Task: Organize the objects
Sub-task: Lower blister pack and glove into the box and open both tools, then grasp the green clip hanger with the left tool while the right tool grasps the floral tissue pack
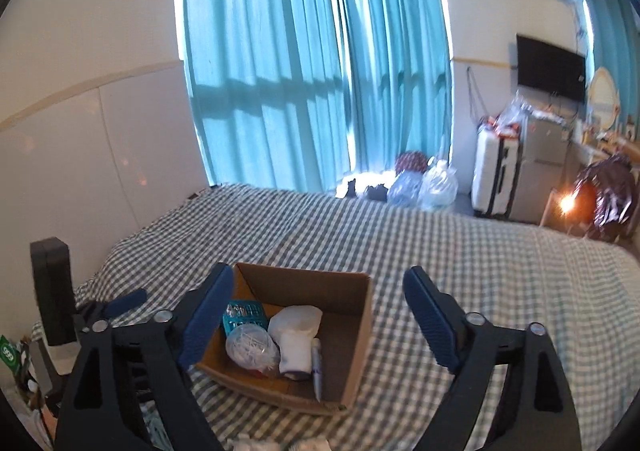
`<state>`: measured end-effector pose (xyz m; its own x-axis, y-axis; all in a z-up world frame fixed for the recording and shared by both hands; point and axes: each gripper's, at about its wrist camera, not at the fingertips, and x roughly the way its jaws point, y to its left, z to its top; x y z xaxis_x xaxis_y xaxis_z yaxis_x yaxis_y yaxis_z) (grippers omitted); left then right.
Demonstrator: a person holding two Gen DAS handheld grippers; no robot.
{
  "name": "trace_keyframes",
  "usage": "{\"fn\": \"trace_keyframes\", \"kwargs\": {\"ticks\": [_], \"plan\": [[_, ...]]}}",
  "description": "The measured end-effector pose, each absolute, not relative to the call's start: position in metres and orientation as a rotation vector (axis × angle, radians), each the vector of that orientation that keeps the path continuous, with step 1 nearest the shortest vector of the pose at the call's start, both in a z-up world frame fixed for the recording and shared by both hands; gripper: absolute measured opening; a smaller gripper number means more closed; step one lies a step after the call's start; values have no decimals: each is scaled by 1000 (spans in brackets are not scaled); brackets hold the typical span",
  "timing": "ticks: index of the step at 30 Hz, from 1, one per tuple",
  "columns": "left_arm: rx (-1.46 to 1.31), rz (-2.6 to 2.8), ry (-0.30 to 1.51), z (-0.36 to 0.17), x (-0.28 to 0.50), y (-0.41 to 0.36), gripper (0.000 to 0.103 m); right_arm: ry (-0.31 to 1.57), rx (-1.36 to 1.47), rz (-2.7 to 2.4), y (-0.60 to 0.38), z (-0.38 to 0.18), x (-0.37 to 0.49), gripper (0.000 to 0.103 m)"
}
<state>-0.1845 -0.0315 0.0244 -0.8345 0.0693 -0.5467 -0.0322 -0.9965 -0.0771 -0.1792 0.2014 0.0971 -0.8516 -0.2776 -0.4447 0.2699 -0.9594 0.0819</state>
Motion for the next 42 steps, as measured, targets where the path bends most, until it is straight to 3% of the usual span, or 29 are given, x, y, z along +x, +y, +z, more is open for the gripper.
{"fn": "trace_keyframes", "kwargs": {"ticks": [9,24,30,42], "plan": [[-839,3008,-24,54,-114,-28,103,31,634,-2781,213,114,-101,92],[-912,3067,-71,25,-75,-42,103,25,662,-2757,222,76,-56,92],[-1024,3072,-50,-16,-71,-49,103,93,769,-2722,210,30,-61,92],[-1384,2938,102,-131,-82,-31,103,168,1202,-2511,180,-121,-89,92]]}}
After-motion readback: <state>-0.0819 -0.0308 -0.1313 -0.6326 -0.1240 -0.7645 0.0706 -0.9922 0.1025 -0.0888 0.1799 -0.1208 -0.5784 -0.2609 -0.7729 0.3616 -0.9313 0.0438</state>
